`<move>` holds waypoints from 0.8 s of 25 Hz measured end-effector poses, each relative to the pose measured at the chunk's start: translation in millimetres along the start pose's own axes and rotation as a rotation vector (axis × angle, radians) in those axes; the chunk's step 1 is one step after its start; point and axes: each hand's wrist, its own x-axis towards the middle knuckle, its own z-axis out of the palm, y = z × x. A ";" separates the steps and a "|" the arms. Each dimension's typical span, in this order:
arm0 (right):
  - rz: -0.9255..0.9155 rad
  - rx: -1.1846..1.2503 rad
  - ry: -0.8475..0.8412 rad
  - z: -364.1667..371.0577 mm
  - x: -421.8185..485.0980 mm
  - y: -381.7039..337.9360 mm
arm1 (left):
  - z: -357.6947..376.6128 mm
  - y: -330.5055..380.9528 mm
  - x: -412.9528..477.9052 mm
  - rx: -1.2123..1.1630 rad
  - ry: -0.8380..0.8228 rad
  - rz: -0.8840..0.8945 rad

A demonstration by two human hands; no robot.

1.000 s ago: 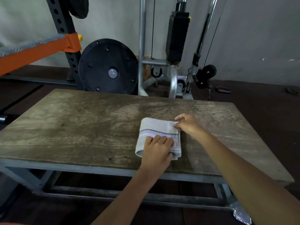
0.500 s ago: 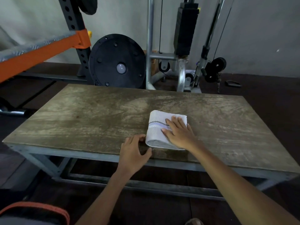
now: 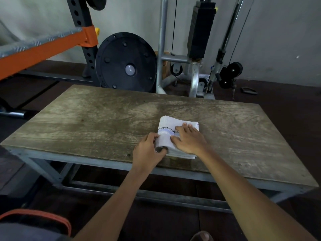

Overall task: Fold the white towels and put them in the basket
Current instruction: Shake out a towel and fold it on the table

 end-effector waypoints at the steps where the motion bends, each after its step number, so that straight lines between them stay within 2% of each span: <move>1: -0.003 -0.003 0.004 0.6 0.6 0.1 | -2.6 -1.1 2.3 -0.004 -0.011 -0.013; 5: -0.012 0.009 0.048 2.9 0.2 3.2 | -7.7 -8.7 6.9 0.041 0.047 -0.061; 8: -0.027 -0.011 0.071 6.8 0.7 4.4 | -5.8 -10.3 4.9 0.172 0.077 0.045; 12: -0.031 -0.033 0.072 10.4 1.5 6.7 | -5.7 1.6 14.2 0.350 -0.031 0.138; 15: -0.026 -0.025 0.066 11.1 1.8 6.8 | -13.1 4.8 22.8 0.399 -0.022 0.286; 20: -0.025 -0.015 0.067 10.8 -0.6 6.0 | -6.1 -27.5 11.7 0.317 0.195 0.514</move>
